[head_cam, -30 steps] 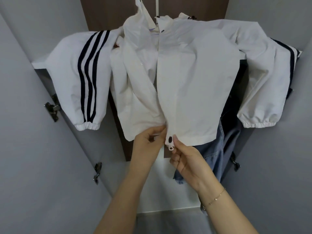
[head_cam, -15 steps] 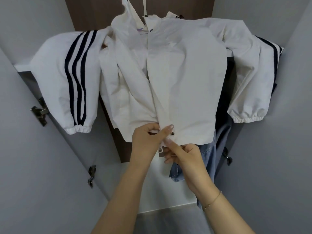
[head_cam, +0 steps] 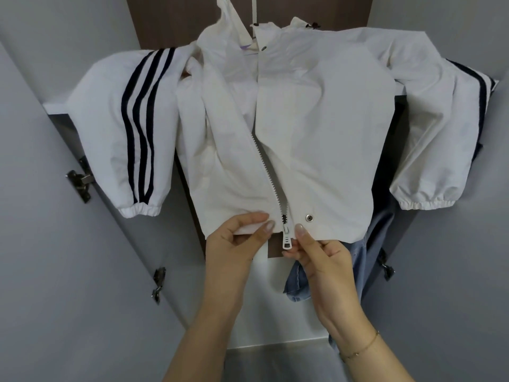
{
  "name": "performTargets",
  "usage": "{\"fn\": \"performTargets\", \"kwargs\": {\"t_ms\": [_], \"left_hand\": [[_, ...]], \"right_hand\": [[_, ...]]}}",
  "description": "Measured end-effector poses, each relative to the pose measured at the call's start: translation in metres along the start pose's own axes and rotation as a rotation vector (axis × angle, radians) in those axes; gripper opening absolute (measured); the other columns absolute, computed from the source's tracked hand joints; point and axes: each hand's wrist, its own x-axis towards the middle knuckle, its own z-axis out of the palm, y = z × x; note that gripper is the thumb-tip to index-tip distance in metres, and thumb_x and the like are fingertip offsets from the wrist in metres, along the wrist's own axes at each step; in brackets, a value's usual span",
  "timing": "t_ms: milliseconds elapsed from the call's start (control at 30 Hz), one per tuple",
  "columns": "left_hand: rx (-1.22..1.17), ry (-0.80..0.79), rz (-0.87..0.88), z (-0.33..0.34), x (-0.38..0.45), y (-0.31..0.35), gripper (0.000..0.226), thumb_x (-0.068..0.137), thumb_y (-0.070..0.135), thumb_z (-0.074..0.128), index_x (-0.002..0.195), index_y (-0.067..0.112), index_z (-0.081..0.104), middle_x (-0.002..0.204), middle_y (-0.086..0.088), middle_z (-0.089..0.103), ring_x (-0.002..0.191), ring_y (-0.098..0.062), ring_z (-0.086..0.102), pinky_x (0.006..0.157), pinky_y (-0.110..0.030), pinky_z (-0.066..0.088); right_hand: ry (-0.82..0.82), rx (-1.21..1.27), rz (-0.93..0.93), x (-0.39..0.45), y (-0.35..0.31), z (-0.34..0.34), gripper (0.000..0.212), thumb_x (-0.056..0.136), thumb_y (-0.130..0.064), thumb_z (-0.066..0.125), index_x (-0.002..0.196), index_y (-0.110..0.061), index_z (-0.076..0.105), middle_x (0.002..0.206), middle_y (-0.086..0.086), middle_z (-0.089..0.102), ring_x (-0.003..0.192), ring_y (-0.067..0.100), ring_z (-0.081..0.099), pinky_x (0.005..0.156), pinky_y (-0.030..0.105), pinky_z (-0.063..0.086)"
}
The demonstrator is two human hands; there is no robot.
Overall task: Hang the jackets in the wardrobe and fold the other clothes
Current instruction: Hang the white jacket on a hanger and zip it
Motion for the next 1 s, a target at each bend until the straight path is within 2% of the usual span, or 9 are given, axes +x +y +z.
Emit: {"fn": "performTargets", "kwargs": {"t_ms": [100, 267, 367, 500, 600, 700, 767, 1000], "left_hand": [[-0.045, 0.007, 0.006, 0.004, -0.001, 0.0, 0.018, 0.068, 0.023, 0.08, 0.086, 0.021, 0.078, 0.091, 0.0, 0.076, 0.087, -0.019, 0.073, 0.084, -0.03, 0.057], [-0.075, 0.05, 0.004, 0.009, -0.001, -0.003, 0.012, 0.072, 0.014, 0.08, 0.082, 0.02, 0.078, 0.091, 0.002, 0.076, 0.085, -0.015, 0.072, 0.086, -0.028, 0.057], [-0.087, 0.073, 0.01, 0.011, -0.001, -0.004, 0.011, 0.076, 0.009, 0.079, 0.081, 0.018, 0.077, 0.091, -0.001, 0.076, 0.085, -0.019, 0.073, 0.084, -0.028, 0.058], [-0.096, 0.08, 0.005, 0.013, -0.001, -0.003, 0.012, 0.076, 0.009, 0.078, 0.079, 0.019, 0.077, 0.092, -0.005, 0.076, 0.089, -0.023, 0.072, 0.087, -0.034, 0.056], [-0.094, 0.095, 0.014, 0.012, -0.002, -0.004, 0.013, 0.076, 0.008, 0.078, 0.078, 0.02, 0.077, 0.093, -0.005, 0.076, 0.09, -0.023, 0.072, 0.088, -0.034, 0.055], [-0.087, 0.074, 0.017, 0.012, -0.003, -0.004, 0.012, 0.073, 0.012, 0.079, 0.079, 0.023, 0.078, 0.094, -0.005, 0.076, 0.091, -0.023, 0.072, 0.088, -0.033, 0.055], [-0.083, 0.069, 0.016, 0.012, -0.004, -0.004, 0.011, 0.072, 0.015, 0.079, 0.079, 0.023, 0.078, 0.095, -0.004, 0.076, 0.091, -0.023, 0.072, 0.088, -0.033, 0.055], [-0.093, 0.072, 0.01, 0.011, -0.005, -0.005, 0.014, 0.067, 0.022, 0.08, 0.081, 0.024, 0.078, 0.095, -0.002, 0.076, 0.091, -0.021, 0.072, 0.092, -0.036, 0.054]], "right_hand": [[0.014, -0.006, 0.006, -0.002, 0.003, 0.0, 0.054, 0.08, -0.037, 0.066, 0.093, 0.016, 0.064, 0.052, 0.005, 0.061, 0.041, 0.012, 0.055, 0.042, 0.016, 0.044], [0.028, 0.006, -0.035, -0.004, 0.006, -0.001, 0.051, 0.075, -0.041, 0.068, 0.094, 0.007, 0.066, 0.075, 0.017, 0.068, 0.044, 0.017, 0.056, 0.044, 0.017, 0.043], [0.038, -0.001, -0.054, -0.003, 0.008, -0.001, 0.052, 0.073, -0.044, 0.069, 0.089, 0.006, 0.065, 0.066, 0.013, 0.064, 0.044, 0.019, 0.055, 0.046, 0.019, 0.043], [0.045, 0.027, -0.073, -0.004, 0.011, -0.002, 0.051, 0.073, -0.043, 0.069, 0.092, 0.005, 0.064, 0.072, 0.014, 0.064, 0.045, 0.02, 0.053, 0.051, 0.022, 0.043], [0.048, 0.045, -0.079, -0.004, 0.013, -0.002, 0.046, 0.074, -0.04, 0.069, 0.086, 0.004, 0.063, 0.07, 0.016, 0.061, 0.046, 0.021, 0.05, 0.058, 0.026, 0.042], [0.048, 0.031, -0.071, -0.004, 0.013, -0.001, 0.046, 0.074, -0.041, 0.069, 0.083, 0.004, 0.063, 0.061, 0.012, 0.058, 0.045, 0.022, 0.049, 0.054, 0.024, 0.041], [0.053, 0.033, -0.07, -0.003, 0.013, -0.002, 0.048, 0.073, -0.042, 0.07, 0.086, 0.004, 0.063, 0.064, 0.012, 0.058, 0.046, 0.022, 0.05, 0.052, 0.022, 0.04], [0.065, 0.037, -0.106, -0.005, 0.015, -0.004, 0.043, 0.074, -0.041, 0.069, 0.081, 0.001, 0.062, 0.059, 0.008, 0.058, 0.044, 0.02, 0.049, 0.057, 0.027, 0.041]]}}
